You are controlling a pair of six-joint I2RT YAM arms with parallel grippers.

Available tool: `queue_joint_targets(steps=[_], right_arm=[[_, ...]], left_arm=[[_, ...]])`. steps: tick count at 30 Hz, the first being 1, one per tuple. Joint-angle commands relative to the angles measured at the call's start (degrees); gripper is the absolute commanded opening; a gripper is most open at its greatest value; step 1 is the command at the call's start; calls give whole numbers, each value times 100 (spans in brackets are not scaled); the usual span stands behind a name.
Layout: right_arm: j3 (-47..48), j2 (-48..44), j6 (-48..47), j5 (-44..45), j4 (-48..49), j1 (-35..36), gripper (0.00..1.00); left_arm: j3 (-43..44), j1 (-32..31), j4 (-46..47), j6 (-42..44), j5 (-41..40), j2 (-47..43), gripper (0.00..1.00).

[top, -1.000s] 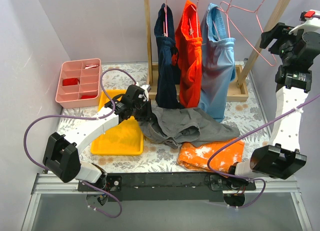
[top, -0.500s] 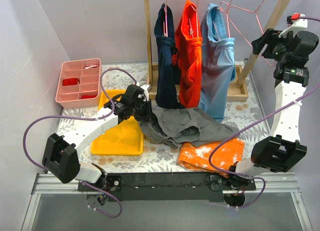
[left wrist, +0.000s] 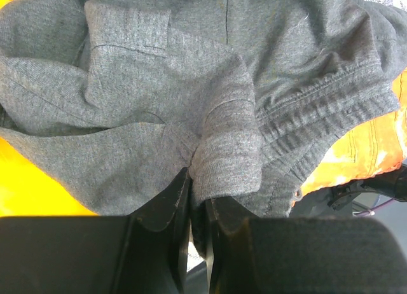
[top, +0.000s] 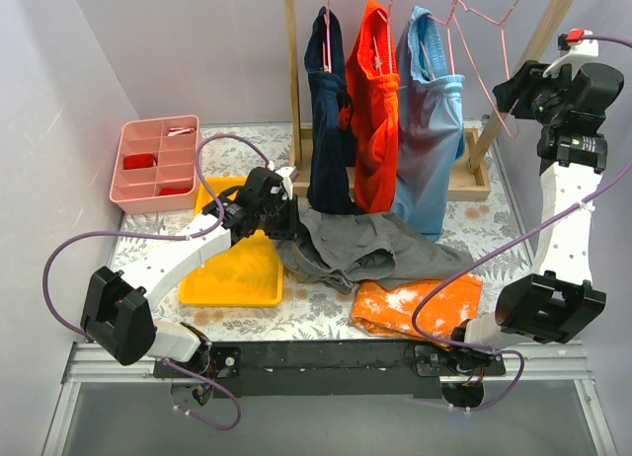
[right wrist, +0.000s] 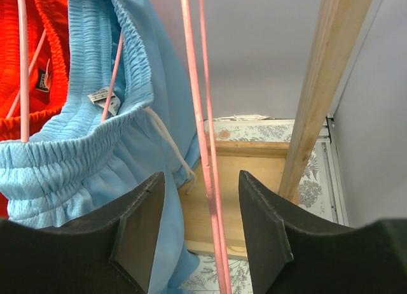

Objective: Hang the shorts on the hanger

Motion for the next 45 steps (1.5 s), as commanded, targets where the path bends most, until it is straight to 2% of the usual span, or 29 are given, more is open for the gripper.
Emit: queue_joint_targets(steps=[1,6,12,13,18,21,24,26,33,39,45], right_arm=[[-108,-227,-207,312,-98,236,57],[-12,-166,-419,1154,-317,561,53],[374,45,-709,2375,-643,1054,38],[410,71,-709,2448,-687,1106,34],[717,212,-709,2834,-915,1168,30],[1112,440,-709,3081,-1222,1238,19],[1166,485,-911,3222,-1302,1283,13],[1271,537,-946,3266,-1337,1300,1],[1676,520,-1061,3468,-1250,1432,1],[1456,327,-1114,3486,-1065,1467,1],[850,-139,-1070,3565,-634,1476,1]], left_arm=[[-41,2,30,53,75,-267,11],[-41,2,30,53,66,-302,11],[-32,2,21,62,31,-337,11],[-41,2,-5,62,22,-337,11],[-41,2,4,62,-4,-355,11],[-23,2,4,62,-4,-346,11],[-6,2,4,62,14,-346,11],[-6,2,4,62,14,-337,11],[-41,2,12,53,-48,-381,11],[-111,2,39,53,-83,-425,11],[-164,2,74,53,-110,-452,11]])
